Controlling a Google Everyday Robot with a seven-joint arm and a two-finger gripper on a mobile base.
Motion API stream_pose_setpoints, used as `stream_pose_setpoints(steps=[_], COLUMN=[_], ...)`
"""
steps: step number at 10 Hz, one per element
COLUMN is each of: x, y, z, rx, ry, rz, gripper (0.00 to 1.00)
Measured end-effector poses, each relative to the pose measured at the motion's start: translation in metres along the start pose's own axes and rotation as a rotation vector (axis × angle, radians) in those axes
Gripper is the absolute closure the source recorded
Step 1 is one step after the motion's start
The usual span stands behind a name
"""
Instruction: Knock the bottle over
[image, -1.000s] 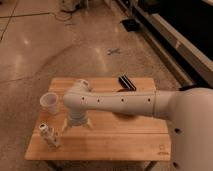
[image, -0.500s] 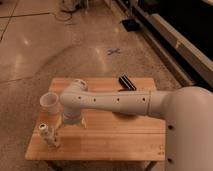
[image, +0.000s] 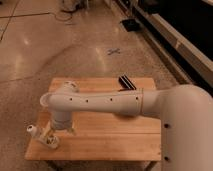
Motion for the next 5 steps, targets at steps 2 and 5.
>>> stream_pose_setpoints(steps=[2, 5], x=[0.004, 0.009], y=[-0.021, -0.035], z=[0.008, 0.014], rx=[0.022, 0.04], ry=[0.001, 0.005], rz=[-0.024, -0.041], gripper=[0.2, 0.2])
